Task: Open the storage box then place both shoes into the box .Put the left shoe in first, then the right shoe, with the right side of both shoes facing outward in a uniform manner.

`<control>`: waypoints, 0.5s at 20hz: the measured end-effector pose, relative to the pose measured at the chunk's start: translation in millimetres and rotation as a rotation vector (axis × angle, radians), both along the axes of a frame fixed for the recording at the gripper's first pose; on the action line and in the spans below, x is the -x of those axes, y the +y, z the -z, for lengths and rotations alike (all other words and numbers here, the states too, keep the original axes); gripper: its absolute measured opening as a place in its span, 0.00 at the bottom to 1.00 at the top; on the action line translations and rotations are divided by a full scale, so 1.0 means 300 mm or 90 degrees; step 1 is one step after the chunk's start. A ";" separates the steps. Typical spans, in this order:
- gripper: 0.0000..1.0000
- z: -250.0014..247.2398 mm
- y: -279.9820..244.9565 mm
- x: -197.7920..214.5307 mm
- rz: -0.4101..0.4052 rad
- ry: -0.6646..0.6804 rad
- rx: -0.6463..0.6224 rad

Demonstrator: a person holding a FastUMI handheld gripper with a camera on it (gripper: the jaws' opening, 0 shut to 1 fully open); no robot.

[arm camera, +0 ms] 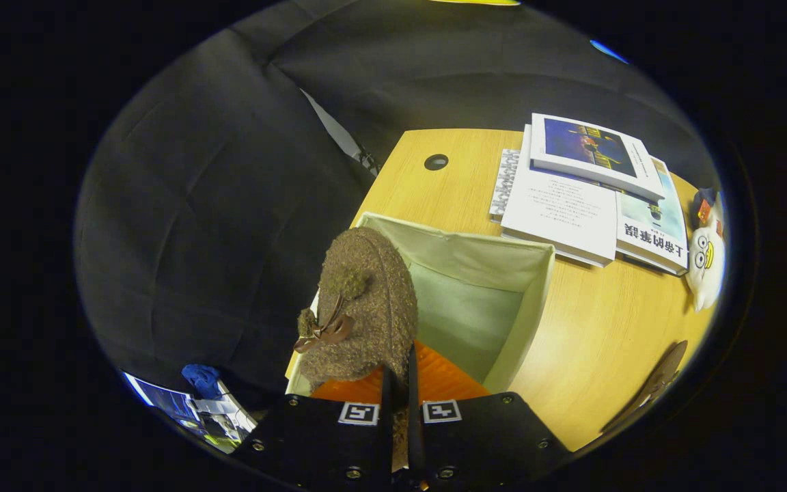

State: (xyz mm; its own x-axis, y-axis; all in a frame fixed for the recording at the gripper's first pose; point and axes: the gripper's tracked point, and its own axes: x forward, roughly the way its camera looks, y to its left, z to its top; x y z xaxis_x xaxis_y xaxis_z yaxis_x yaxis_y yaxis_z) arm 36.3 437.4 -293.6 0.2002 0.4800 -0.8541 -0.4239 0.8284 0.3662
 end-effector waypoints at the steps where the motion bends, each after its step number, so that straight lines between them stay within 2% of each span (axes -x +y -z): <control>1: 0.11 -0.005 0.003 0.004 0.004 0.001 -0.010; 5: 0.97 -0.025 -0.015 -0.024 0.002 -0.018 -0.003; 10: 0.96 -0.076 -0.047 -0.035 0.010 -0.032 -0.022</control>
